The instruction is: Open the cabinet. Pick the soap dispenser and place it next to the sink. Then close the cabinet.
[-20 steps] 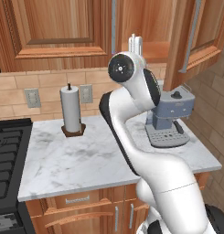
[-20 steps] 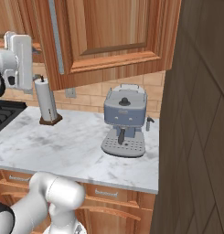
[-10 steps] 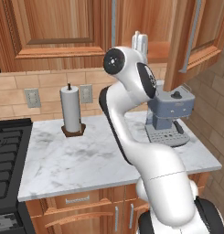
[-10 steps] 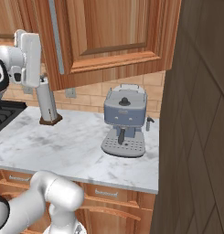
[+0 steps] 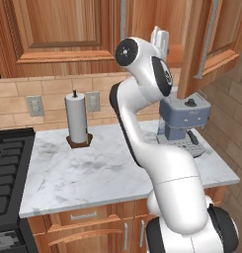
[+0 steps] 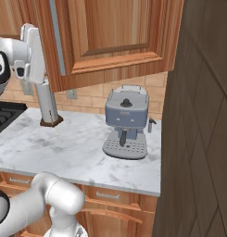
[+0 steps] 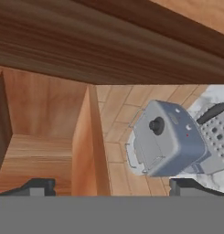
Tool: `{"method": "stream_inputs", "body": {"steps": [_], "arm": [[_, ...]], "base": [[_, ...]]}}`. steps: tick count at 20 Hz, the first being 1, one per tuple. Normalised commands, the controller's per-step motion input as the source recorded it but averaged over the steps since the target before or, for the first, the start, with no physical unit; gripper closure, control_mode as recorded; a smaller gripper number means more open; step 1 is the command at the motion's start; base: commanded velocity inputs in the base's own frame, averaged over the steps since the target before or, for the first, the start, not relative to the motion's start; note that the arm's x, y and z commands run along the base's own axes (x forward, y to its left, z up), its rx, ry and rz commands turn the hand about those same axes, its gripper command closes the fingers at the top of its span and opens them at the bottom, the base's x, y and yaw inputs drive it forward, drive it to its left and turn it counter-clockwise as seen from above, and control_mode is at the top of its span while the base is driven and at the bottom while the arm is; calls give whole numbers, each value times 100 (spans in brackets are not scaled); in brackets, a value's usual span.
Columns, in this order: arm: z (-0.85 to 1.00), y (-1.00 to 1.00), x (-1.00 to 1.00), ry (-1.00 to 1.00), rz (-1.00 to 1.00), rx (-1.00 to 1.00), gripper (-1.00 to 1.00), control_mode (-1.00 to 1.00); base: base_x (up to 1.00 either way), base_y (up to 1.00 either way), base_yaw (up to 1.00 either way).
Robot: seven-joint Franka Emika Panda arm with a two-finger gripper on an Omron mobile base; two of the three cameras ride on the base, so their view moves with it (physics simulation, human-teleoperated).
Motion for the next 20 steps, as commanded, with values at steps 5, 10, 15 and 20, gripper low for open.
{"method": "stream_inputs", "body": {"steps": [5, 10, 15, 20], "arm": [[-18, 0, 20, -24, -12, 7, -100, -100], [-21, -5, 11, -27, -10, 7, -100, -100], [-17, -9, 2, -20, -8, 12, -100, -100], [-3, -13, -11, -9, -11, 17, -100, -100]], "base": [[0, 0, 0], [0, 0, 0], [0, 0, 0], [0, 0, 0]]}}
